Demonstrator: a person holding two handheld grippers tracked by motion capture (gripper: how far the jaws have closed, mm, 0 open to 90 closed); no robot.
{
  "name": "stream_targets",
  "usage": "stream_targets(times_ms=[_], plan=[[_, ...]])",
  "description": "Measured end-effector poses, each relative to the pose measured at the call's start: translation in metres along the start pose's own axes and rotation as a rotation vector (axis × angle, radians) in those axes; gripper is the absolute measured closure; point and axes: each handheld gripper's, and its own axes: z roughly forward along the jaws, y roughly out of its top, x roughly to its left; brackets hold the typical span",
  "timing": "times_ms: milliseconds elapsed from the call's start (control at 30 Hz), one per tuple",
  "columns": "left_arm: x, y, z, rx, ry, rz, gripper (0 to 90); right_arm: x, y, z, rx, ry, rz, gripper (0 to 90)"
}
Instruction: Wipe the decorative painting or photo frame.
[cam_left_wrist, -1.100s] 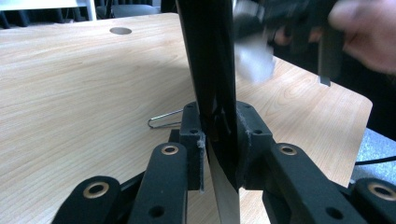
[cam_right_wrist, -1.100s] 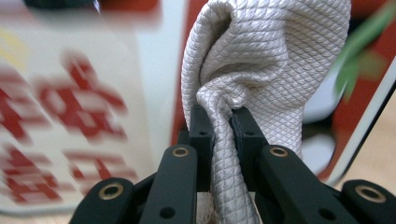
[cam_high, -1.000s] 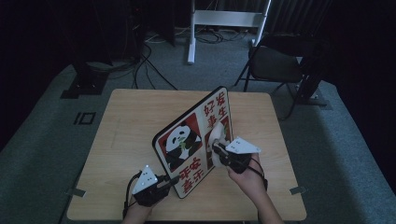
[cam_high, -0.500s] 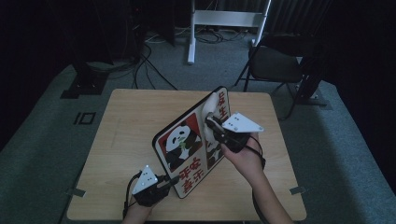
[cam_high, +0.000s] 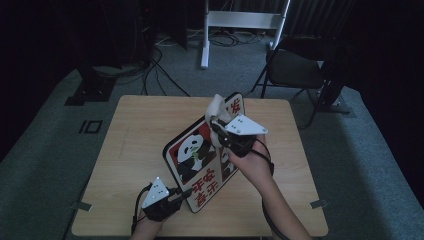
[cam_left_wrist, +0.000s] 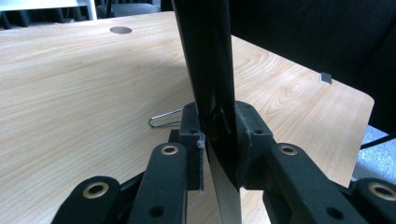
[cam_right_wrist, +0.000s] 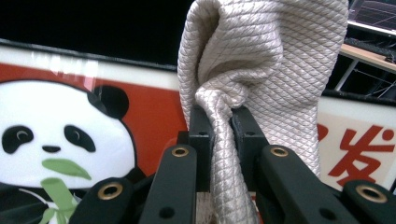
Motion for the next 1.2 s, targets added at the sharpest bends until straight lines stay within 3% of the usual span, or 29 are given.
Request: stream_targets(times_ms=[500, 1200], plan=[[-0.001, 0.0, 0.001, -0.001, 0.003, -0.001, 76.0, 0.006, -0.037, 0.001, 0.06, 0.009, 0.022, 81.1], [-0.002, 0.0, 0.001, 0.0, 0.006, -0.001, 76.0, 0.011, -0.104, 0.001, 0.185, 0.021, 0.069, 81.0]])
